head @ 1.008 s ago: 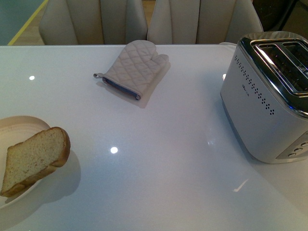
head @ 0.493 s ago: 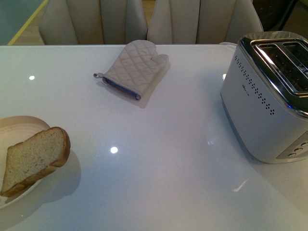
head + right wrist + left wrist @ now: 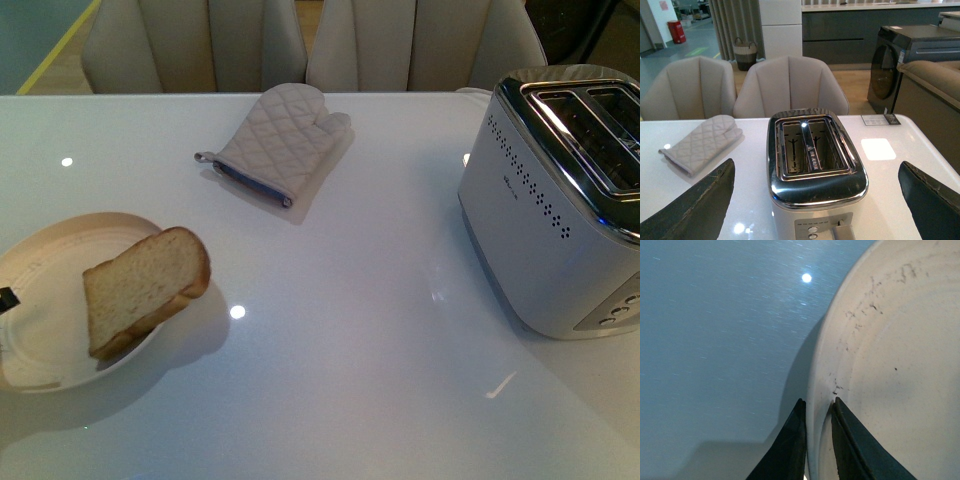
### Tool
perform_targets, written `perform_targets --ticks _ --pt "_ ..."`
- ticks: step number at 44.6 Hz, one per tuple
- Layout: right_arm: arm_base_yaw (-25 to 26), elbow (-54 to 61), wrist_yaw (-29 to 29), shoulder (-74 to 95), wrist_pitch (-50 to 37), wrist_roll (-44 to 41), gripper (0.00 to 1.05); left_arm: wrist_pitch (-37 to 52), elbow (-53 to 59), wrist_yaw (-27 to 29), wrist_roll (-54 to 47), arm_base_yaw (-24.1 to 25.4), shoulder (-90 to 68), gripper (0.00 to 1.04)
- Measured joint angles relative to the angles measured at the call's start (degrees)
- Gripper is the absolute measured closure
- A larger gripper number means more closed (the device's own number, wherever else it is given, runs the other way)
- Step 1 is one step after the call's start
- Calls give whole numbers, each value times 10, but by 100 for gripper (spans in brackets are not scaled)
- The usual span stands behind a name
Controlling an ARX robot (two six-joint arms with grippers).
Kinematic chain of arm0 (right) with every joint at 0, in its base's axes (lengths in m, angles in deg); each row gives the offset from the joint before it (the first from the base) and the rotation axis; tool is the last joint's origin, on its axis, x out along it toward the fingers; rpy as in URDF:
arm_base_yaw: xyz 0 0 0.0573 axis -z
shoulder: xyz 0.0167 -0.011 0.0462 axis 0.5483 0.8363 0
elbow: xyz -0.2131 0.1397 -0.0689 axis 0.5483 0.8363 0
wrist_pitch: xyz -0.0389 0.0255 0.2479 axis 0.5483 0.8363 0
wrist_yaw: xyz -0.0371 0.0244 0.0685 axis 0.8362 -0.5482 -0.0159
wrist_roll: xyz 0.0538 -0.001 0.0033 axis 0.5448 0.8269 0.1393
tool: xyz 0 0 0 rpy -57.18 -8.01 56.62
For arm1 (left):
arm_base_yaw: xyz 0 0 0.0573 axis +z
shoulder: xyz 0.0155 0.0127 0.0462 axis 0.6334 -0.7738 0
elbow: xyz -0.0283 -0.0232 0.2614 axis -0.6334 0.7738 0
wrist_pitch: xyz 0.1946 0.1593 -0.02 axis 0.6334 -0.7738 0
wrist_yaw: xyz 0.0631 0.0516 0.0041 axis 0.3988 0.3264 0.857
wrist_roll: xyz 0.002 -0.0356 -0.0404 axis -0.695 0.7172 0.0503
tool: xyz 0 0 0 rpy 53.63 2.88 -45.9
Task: Put bread into toaster
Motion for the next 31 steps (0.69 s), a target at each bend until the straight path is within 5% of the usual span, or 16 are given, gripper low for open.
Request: perform_targets --ticks 18,31 --pt "0 0 0 0 0 0 9 -55 -15 8 80 -213 16 100" --pt "0 0 0 0 0 0 9 -98 -51 17 127 -316 16 100"
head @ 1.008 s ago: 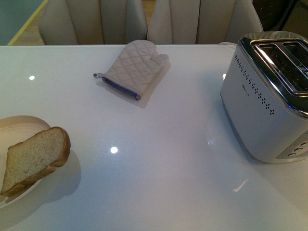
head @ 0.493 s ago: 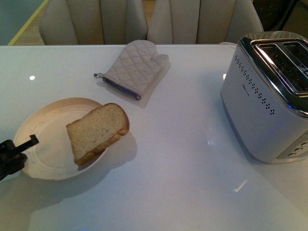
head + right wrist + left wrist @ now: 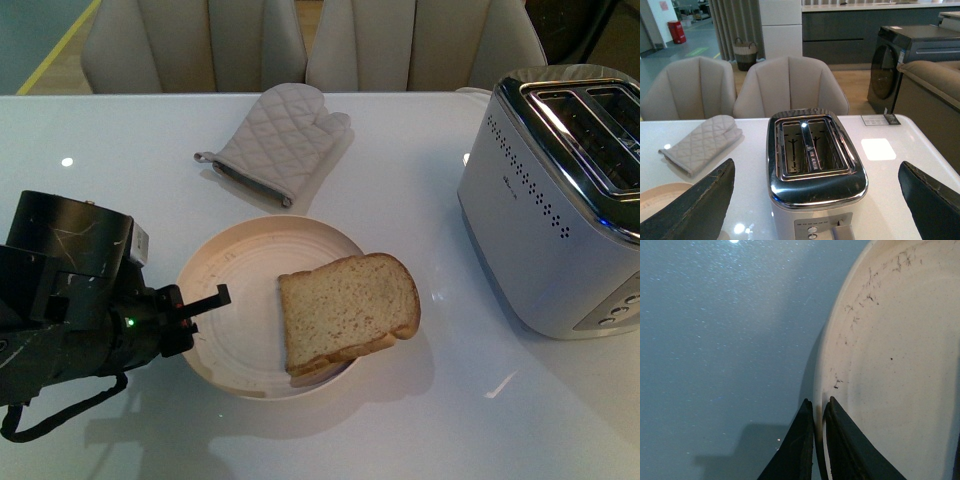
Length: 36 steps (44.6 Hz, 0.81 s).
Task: Put bread into toaster
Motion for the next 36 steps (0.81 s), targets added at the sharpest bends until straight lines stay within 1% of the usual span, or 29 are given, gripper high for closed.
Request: perform_targets --ticks 12,13,15,17,22,23,26,27,32,34,36 --pt "0 0 0 0 0 0 9 -1 -7 5 20 -23 -4 100" --pt "0 0 0 0 0 0 9 -1 -7 5 22 -24 -4 100" --pt "0 0 0 0 0 0 9 -1 -7 6 22 -24 -4 96" --pt "0 0 0 0 0 0 9 -1 -5 6 22 -24 -4 88" --pt "0 0 0 0 0 0 9 3 3 7 22 -22 -2 76" --pt "0 0 0 0 0 0 9 8 10 8 23 -19 1 71" --pt "0 0 0 0 0 0 9 18 26 9 26 -8 14 61" --pt "0 0 0 0 0 0 9 19 27 9 26 -6 17 60" --pt "0 0 0 0 0 0 9 62 72 14 43 37 112 37" --pt "0 0 0 0 0 0 9 70 83 14 47 47 144 32" --pt "0 0 0 0 0 0 9 76 103 13 51 63 203 23"
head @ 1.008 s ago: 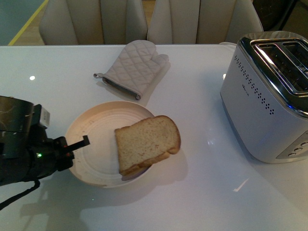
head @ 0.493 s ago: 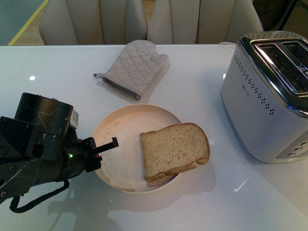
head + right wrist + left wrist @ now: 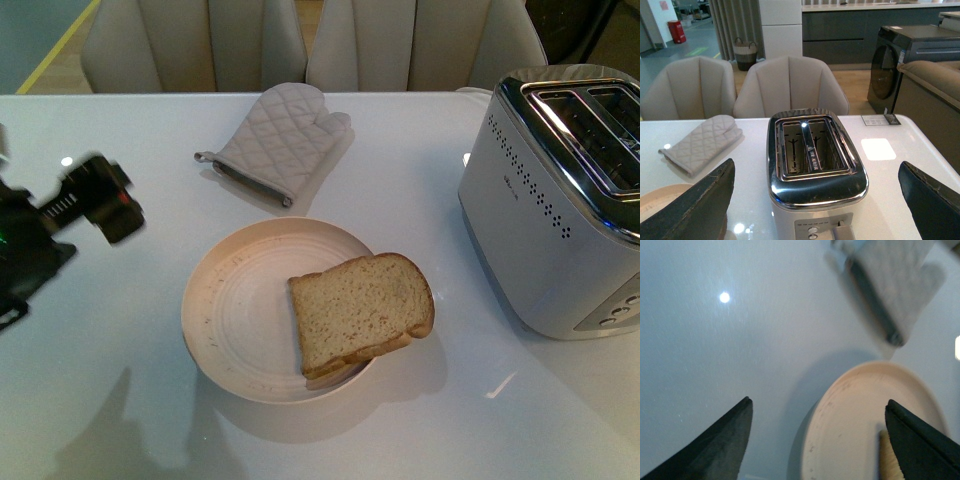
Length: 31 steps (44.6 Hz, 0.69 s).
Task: Put bread into toaster
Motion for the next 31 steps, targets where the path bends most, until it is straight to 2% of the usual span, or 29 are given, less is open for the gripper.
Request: perform_targets --ticks 4,11,13,24,27,31 --pt "0 0 0 0 0 0 9 -7 53 -3 8 19 145 6" --pt "0 0 0 0 0 0 9 -85 139 7 25 33 442 7" --pt "0 0 0 0 0 0 9 -132 162 17 37 41 544 7" --pt "0 0 0 0 0 0 9 -321 194 47 72 44 863 7" --pt "0 0 0 0 0 0 9 -331 206 17 19 63 916 14" --pt "0 0 0 0 0 0 9 -331 219 10 -125 84 945 29"
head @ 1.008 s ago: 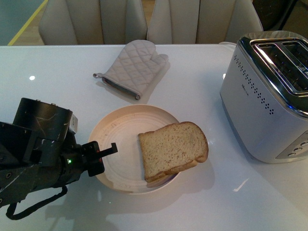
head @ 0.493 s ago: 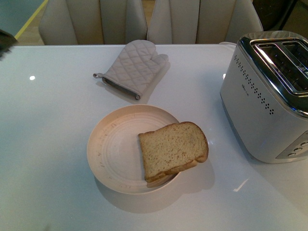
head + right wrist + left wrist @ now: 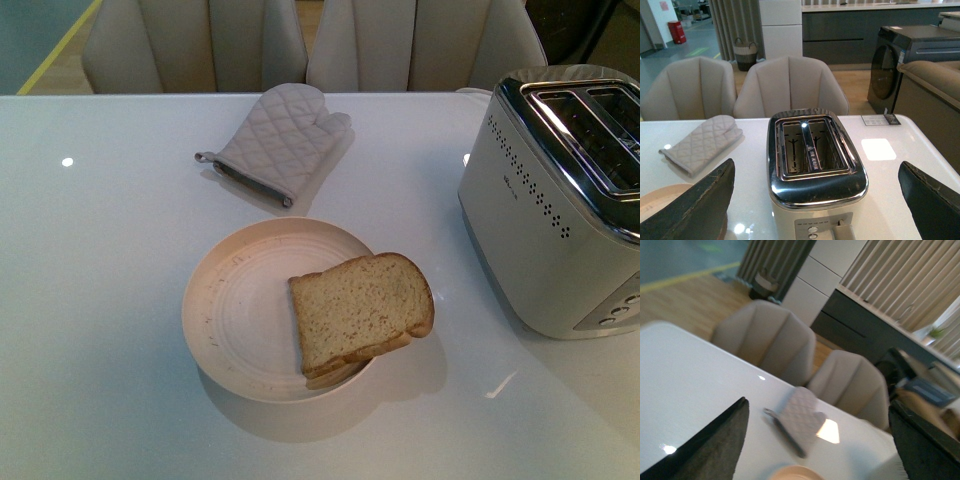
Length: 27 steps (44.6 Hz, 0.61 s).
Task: Put bread into toaster
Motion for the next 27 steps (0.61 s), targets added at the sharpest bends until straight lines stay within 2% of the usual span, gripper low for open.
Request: perform_targets --ticks 4,7,12,17,18,27 --pt "0 0 0 0 0 0 9 0 15 -4 -103 3 12 41" --pt "0 0 0 0 0 0 9 -1 29 -5 -165 3 24 55" --pt "0 0 0 0 0 0 9 -5 44 -5 -205 4 48 82" --pt "0 0 0 0 0 0 9 -10 54 -5 -214 4 62 100" --pt "0 0 0 0 0 0 9 -11 55 -5 -213 4 64 102" --pt "0 0 0 0 0 0 9 -36 66 -5 -218 4 100 102"
